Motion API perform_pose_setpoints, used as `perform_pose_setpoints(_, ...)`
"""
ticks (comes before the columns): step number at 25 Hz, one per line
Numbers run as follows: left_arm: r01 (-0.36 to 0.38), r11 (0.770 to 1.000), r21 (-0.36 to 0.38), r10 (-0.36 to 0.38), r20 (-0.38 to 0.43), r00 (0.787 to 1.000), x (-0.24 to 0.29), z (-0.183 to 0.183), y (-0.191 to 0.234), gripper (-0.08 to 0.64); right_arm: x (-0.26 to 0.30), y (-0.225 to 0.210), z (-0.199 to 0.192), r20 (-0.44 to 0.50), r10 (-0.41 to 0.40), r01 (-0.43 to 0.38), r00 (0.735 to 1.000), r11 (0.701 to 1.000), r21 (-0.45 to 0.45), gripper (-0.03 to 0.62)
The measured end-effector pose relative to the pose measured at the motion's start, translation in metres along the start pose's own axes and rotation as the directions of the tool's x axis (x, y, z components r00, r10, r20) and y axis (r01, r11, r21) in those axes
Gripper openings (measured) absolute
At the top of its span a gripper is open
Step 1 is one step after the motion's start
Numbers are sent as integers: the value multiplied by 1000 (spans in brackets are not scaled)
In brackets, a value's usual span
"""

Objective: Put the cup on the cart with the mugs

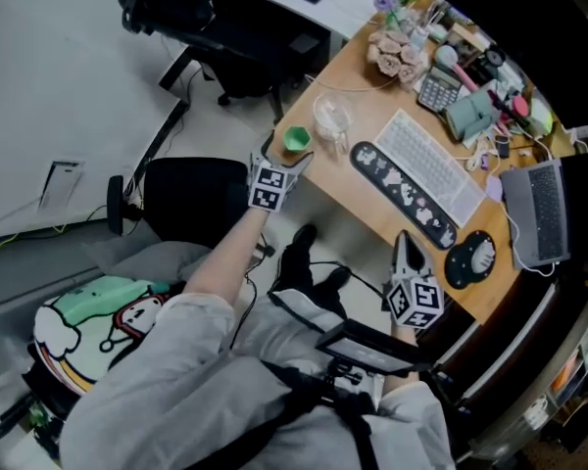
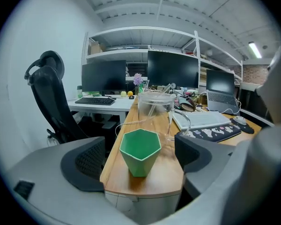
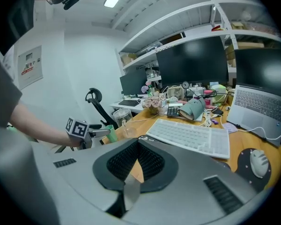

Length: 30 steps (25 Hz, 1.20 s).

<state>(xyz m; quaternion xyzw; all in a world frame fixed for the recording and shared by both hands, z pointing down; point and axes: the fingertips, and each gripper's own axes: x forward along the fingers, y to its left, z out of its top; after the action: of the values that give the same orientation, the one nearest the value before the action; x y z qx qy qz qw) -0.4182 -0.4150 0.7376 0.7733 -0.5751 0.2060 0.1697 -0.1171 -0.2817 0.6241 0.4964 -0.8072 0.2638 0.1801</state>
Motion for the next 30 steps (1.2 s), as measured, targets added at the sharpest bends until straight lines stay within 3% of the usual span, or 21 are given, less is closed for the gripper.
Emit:
perform_pose_setpoints(15,42,999,-1,-42,-50,998,35,-14,0,449,7,-13,0,-15,-62,62,998,998,26,8)
perform_pose_setpoints(17,38,999,-1,-38,-50,998,35,-14,0,417,7,-13,1,-12,-62,62,998,998,23,8)
perform_pose_setpoints(19,35,999,5,-34,-50,998,35,-13,0,328,6,-17,-6,-15,-68,68,998,997,35,8)
perform_pose_setpoints(30,13,999,31,-13,-24,1000,19,6,3,324,2,-16,-7,-11,-62,62,998,998,32,8)
